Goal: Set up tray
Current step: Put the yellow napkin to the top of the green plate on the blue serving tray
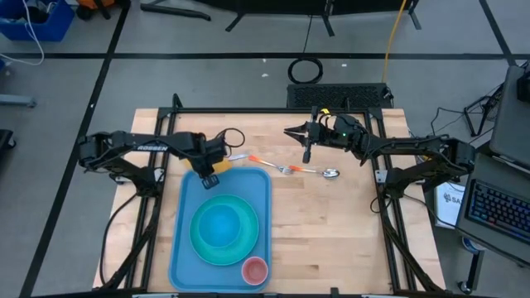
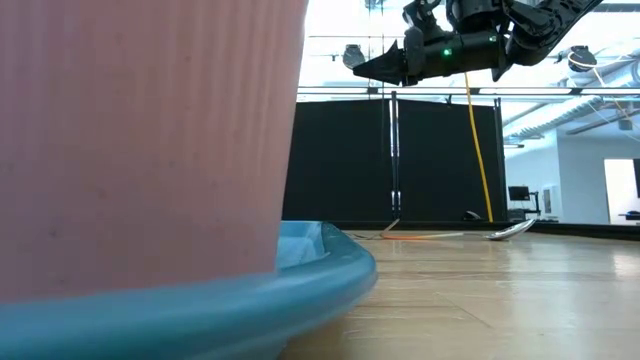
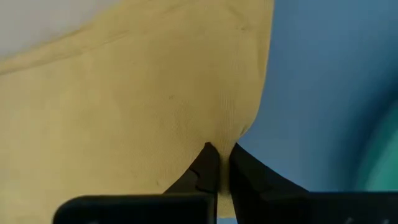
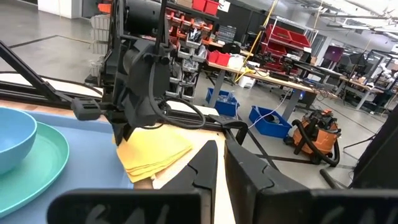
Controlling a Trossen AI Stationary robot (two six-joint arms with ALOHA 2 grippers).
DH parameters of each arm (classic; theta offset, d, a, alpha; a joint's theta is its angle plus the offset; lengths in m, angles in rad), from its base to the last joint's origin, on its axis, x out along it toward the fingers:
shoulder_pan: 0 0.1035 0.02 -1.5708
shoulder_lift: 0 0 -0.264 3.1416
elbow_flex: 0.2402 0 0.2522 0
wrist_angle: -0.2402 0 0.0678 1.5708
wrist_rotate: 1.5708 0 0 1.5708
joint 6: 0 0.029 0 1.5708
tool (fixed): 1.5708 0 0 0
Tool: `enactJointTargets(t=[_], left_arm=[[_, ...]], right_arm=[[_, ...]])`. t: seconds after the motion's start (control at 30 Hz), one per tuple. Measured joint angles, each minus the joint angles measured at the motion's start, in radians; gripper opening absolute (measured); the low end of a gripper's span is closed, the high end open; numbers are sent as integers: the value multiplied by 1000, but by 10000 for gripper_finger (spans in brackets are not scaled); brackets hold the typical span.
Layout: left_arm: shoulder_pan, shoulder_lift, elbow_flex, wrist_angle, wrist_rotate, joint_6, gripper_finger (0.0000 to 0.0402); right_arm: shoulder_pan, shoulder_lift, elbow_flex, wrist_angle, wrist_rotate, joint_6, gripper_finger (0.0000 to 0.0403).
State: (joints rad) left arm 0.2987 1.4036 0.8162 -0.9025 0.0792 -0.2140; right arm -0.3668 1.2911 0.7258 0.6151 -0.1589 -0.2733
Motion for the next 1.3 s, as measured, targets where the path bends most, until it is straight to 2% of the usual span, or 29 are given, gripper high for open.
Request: enactJointTargets(t=[0.37, 0.7, 1.07, 1.3], left_arm=[[-5, 0, 106, 52, 184, -7, 23], [-20, 0, 106, 126, 264, -34, 15], [-25, 0, 106, 256, 283, -30, 117], [-25, 0, 106, 257, 291, 21, 141]], right_arm=[[0, 0, 0, -2, 0, 0, 20], [0, 0, 0, -6, 0, 0, 20], [0, 0, 0, -7, 0, 0, 20], [0, 0, 0, -17, 0, 0, 20]])
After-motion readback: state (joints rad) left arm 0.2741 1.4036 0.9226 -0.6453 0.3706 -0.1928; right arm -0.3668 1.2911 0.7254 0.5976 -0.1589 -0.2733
